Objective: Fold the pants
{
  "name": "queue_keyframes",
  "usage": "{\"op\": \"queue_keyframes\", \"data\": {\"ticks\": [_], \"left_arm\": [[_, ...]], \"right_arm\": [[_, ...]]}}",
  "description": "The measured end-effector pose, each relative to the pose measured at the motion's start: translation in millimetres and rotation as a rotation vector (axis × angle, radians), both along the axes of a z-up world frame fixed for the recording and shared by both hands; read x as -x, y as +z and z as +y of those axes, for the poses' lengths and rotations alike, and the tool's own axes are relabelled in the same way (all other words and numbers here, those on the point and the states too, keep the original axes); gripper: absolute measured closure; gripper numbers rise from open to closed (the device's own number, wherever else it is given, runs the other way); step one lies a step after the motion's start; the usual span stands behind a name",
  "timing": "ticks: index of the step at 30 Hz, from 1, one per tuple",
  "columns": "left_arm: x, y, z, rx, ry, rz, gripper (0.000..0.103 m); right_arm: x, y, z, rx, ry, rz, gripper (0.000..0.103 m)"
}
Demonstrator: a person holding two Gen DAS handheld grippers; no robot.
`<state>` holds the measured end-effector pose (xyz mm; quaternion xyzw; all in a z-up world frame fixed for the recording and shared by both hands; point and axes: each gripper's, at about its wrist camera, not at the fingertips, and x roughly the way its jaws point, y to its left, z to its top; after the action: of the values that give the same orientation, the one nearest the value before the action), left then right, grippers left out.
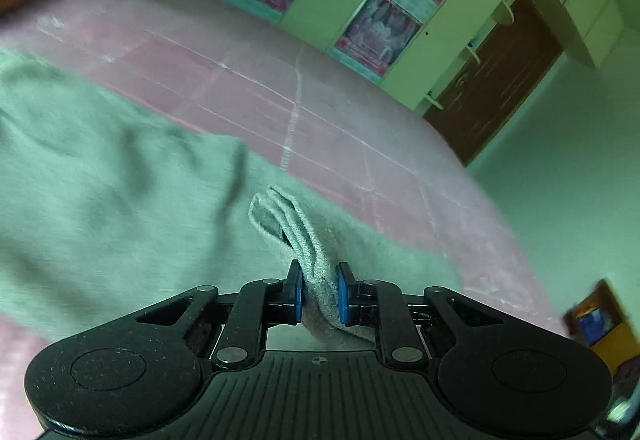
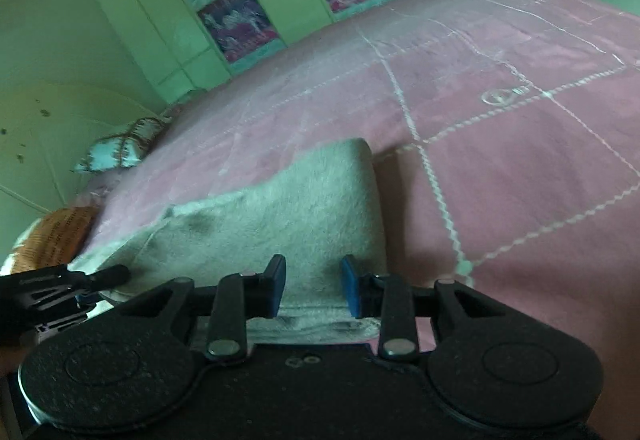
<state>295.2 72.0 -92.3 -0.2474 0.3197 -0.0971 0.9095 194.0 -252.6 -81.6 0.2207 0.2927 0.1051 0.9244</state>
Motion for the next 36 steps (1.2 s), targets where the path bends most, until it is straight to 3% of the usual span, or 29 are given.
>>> {"op": "queue_keyframes", "data": {"ticks": [2,3,4,6,12,18,19,22,23,24,26,27,28,29,32,36], "left_arm": [[-8.3,-29.4,7.2,-0.002,-0.015,0.124,0.083],[-12.0,-44.8,7.6,0.002,-0.034,0.163,0.082],[-11.8,-49.3,10.0,0.016,-0.029,0.146,0.08],[-12.0,-46.0,13.6,0.062,-0.004,0.145,0.08],[-7.2,-10.1,3.7,-0.073,0.032,0.002,0.078],[-58.2,13.3,-17.3,-0.122,-0.048,-0.058,0.078],[-69.5,8.9,-21.6,-0.122,-0.057,-0.034,0.078],[-106.6,-30.8,-28.3,-0.058,-0.095,0.143,0.074],[-107.4,-35.6,-24.2,-0.039,-0.09,0.11,0.074],[-108.1,-33.5,-20.1,-0.014,-0.093,0.124,0.074],[-91.2,-14.7,-3.5,0.018,-0.072,0.071,0.067],[-78.7,-8.1,3.2,-0.01,-0.055,0.024,0.06],[-63.7,-0.3,14.7,-0.048,-0.037,-0.006,0.044],[-53.2,4.4,26.0,-0.072,-0.022,-0.017,0.039],[-12.9,12.7,79.4,-0.143,0.082,-0.03,0.039],[37.3,18.7,157.6,-0.159,0.268,-0.035,0.039]], "right_arm": [[-2.3,-4.7,10.0,0.047,0.032,0.003,0.08],[-8.1,-12.5,16.0,0.081,0.043,0.047,0.081],[-13.8,-20.2,19.9,0.103,0.048,0.086,0.081],[-15.2,-19.3,22.0,0.11,0.039,0.082,0.081],[-3.7,13.7,18.7,0.12,0.004,-0.071,0.082],[-61.4,25.0,23.3,0.166,-0.006,-0.079,0.082],[-75.1,23.8,23.8,0.164,0.0,-0.07,0.082],[-106.6,3.6,28.3,0.212,0.006,0.009,0.082],[-120.8,-11.7,26.1,0.222,0.0,0.108,0.083],[-127.1,-21.2,22.6,0.208,0.01,0.152,0.083],[-118.3,-10.4,20.1,0.207,0.012,0.119,0.082],[-106.9,-1.5,19.0,0.2,0.016,0.072,0.08],[-95.2,4.7,17.8,0.193,0.026,0.022,0.078],[-82.9,9.1,19.7,0.205,0.048,-0.005,0.078],[-54.5,8.6,22.4,0.196,0.095,-0.027,0.079],[-28.6,2.2,17.9,0.154,0.076,-0.018,0.076]]}}
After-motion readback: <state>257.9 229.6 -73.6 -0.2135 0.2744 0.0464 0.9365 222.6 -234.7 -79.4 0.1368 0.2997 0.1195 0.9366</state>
